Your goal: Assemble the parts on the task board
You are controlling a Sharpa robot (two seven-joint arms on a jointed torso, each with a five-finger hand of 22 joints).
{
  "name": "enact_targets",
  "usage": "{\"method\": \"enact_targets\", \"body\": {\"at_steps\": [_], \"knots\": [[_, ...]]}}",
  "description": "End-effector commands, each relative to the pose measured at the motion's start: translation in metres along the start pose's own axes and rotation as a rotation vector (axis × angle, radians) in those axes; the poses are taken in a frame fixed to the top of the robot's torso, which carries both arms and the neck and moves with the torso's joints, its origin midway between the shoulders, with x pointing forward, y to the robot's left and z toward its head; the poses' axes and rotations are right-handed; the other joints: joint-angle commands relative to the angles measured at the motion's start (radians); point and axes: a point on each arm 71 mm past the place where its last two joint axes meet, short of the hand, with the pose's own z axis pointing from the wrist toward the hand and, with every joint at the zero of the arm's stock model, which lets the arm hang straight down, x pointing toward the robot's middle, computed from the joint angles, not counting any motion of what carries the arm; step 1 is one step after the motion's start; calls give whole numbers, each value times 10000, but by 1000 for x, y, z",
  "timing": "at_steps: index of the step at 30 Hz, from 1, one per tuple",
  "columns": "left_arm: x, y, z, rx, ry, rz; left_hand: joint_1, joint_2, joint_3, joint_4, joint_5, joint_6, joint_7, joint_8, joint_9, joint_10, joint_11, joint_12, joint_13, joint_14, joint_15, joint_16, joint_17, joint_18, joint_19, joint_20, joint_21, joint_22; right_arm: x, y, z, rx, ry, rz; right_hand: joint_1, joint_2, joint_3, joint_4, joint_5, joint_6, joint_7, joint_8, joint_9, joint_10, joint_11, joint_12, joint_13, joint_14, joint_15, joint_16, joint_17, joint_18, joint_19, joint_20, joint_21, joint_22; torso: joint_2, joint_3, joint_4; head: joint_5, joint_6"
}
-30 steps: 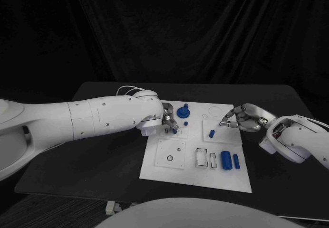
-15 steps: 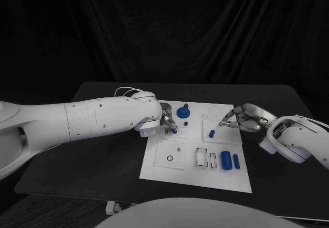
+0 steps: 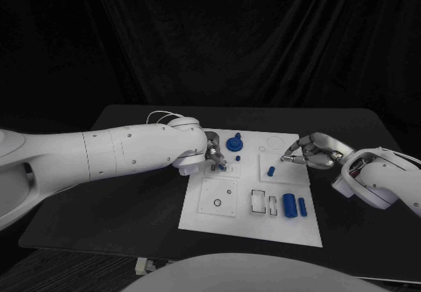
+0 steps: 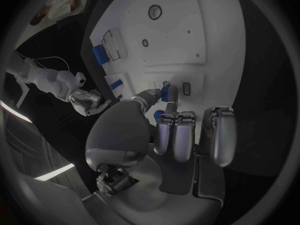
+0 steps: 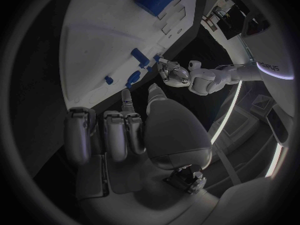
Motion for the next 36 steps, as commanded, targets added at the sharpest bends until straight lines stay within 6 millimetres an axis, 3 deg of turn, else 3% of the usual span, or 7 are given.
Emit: {"method": "enact_targets", "body": {"at_steps": [1,36], "knots": [[1,-2,1,33,93,103,82,-31,1410,-1331,32,35,-66,23,10,1042,-10,-42,2622,1039,-19,26,2635,47,477,-6,-36,1764,0,0,-1,-34,-103,-2,45,53,-47,-27,7,-33,5,8,14,1023,64,26,2634,1031,76,26,2635,150,651,71,-23,2325,3,2,0,-6,0],[5,-5,0,102,362,306,85,-36,1414,-1319,24,37,-67,22,13,1042,-11,-42,2622,1039,-20,26,2635,53,468,-7,-60,1750,1,-1,-1,6,-53,11,64,56,-52,-28,14,-30,7,10,16,1023,69,26,2634,1031,79,26,2635,152,648,72,-30,2322,8,0,2,13,0]]}}
